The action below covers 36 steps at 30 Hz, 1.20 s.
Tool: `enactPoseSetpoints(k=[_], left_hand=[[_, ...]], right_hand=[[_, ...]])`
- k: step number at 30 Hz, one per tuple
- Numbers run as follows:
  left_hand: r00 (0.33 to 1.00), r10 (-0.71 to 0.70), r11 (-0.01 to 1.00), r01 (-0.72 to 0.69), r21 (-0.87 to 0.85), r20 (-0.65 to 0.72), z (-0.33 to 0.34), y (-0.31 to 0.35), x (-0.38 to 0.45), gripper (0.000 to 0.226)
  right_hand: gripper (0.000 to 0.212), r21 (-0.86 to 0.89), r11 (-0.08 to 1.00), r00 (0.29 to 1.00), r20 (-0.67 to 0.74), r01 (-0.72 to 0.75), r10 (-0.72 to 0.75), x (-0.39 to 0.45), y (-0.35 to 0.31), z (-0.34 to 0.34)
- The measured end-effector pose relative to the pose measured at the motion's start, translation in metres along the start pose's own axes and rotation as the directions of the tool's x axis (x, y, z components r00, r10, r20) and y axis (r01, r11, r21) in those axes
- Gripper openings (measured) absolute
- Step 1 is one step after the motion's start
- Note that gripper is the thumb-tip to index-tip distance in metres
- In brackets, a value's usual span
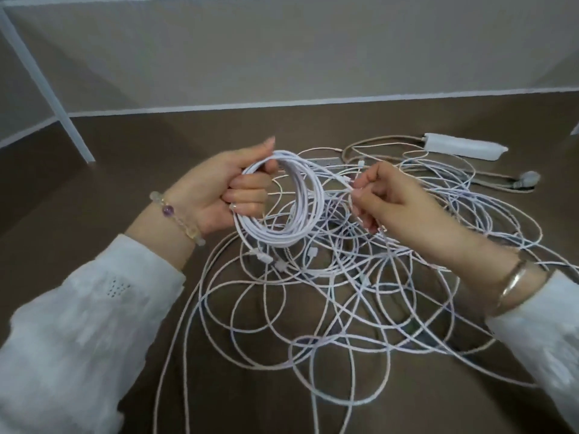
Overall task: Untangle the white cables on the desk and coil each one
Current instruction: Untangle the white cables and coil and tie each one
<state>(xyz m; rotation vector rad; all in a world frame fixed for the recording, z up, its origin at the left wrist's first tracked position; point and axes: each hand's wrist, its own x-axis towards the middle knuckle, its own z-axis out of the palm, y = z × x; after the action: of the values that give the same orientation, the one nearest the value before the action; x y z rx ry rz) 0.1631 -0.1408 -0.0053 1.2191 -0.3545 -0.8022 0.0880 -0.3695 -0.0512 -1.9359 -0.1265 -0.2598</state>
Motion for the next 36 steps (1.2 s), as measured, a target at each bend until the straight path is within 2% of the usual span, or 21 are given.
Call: enactPoseSetpoints(k=[7, 10, 13, 15, 18, 21, 23, 25, 28, 31, 36], left_hand=[[0.984, -0.058, 0.982, 0.025, -0.188, -0.168, 0.008, 0.012, 0.012, 0.033], [0.971, -0.099, 0.935, 0.015, -0.355, -0.219, 0.011, 0.025, 0.002, 0.034], [0.95, -0.137, 0.858, -0.028, -0.514, -0.28, 0.012, 0.046, -0.015, 0.037], [0.938, -0.131, 0.814, -0.083, -0.575, -0.321, 0.013, 0.058, -0.028, 0.044], [0.901, -0.113, 0.788, -0.176, -0.59, -0.419, 0.016, 0.076, -0.048, 0.051], [0.854, -0.094, 0.791, -0.248, -0.56, -0.512, 0.018, 0.087, -0.059, 0.049], [0.817, -0.078, 0.82, -0.273, -0.503, -0.572, 0.027, 0.092, -0.067, 0.045], [0.788, -0.055, 0.866, -0.268, -0.422, -0.613, 0.038, 0.092, -0.069, 0.042], [0.761, -0.039, 0.931, -0.207, -0.299, -0.648, 0.059, 0.082, -0.063, 0.041], [0.76, -0.042, 0.983, -0.083, -0.162, -0.649, 0.08, 0.072, -0.054, 0.041], [0.829, -0.11, 0.985, 0.163, 0.05, -0.548, 0.118, 0.067, -0.05, 0.041]], right_hand=[[0.012, 0.151, 0.957, 0.968, 0.085, -0.247, 0.236, 0.001, 0.012, 0.003], [0.01, 0.2, 0.919, 0.94, 0.086, -0.341, 0.33, -0.011, 0.009, 0.012], [0.008, 0.182, 0.873, 0.891, 0.114, -0.453, 0.438, -0.028, -0.003, 0.016], [0.011, 0.097, 0.881, 0.884, 0.121, -0.462, 0.451, -0.042, -0.006, 0.014], [0.026, -0.161, 0.902, 0.886, 0.184, -0.4, 0.425, -0.053, -0.019, 0.005], [0.021, -0.33, 0.901, 0.902, 0.228, -0.283, 0.367, -0.061, -0.04, -0.005], [0.008, -0.452, 0.885, 0.921, 0.284, -0.117, 0.267, -0.066, -0.062, -0.014], [0.004, -0.535, 0.843, 0.921, 0.356, 0.064, 0.156, -0.071, -0.085, -0.02], [0.014, -0.544, 0.807, 0.926, 0.377, 0.231, -0.011, -0.072, -0.125, -0.031], [0.024, -0.479, 0.828, 0.929, 0.349, 0.29, -0.123, -0.068, -0.16, -0.041], [0.027, -0.427, 0.856, 0.937, 0.308, 0.292, -0.166, -0.049, -0.186, -0.056]])
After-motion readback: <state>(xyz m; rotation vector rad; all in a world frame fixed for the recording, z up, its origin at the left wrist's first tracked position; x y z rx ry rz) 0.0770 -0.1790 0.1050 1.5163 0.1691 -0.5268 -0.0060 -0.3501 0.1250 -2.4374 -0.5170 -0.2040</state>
